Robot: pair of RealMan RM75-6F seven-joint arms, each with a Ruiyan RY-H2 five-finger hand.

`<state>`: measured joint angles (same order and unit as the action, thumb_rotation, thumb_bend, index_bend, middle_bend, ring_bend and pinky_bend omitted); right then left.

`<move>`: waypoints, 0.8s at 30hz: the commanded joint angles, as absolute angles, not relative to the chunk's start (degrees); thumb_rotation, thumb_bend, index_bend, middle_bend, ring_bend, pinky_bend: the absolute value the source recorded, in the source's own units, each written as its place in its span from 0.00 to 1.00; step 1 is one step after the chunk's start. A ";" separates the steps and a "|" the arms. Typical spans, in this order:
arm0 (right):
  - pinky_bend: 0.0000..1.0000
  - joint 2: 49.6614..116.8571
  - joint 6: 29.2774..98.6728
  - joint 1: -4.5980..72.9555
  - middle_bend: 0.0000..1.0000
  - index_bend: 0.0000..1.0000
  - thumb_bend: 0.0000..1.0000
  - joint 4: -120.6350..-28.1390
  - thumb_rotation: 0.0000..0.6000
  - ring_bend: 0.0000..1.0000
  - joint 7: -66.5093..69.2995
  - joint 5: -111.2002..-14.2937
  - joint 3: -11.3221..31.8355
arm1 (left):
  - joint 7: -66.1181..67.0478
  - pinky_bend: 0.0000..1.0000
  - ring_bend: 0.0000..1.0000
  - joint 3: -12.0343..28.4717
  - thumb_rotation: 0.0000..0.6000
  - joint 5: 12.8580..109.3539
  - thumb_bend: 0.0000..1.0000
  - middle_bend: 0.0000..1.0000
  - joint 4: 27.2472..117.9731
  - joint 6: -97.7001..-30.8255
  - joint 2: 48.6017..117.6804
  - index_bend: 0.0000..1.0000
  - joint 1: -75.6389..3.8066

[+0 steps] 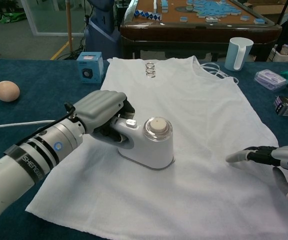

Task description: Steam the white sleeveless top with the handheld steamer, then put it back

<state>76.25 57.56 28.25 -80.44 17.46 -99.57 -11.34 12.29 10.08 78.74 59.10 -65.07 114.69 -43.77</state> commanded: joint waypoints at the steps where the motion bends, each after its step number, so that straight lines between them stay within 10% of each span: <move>1: 0.00 76.30 57.68 28.24 0.10 0.00 1.00 -80.30 1.00 0.00 17.55 -99.54 -11.42 | 12.39 0.67 0.64 10.01 1.00 79.04 0.12 0.77 58.35 -65.22 114.28 0.80 -43.74; 24: 0.00 76.90 56.96 28.63 0.10 0.00 1.00 -79.87 1.00 0.00 16.60 -98.64 -12.03 | 10.99 0.67 0.64 10.84 1.00 79.68 0.12 0.76 52.88 -65.06 112.62 0.80 -43.75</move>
<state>76.91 57.02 28.67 -79.78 16.74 -98.73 -12.00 10.65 10.78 79.72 52.61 -65.27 112.37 -43.56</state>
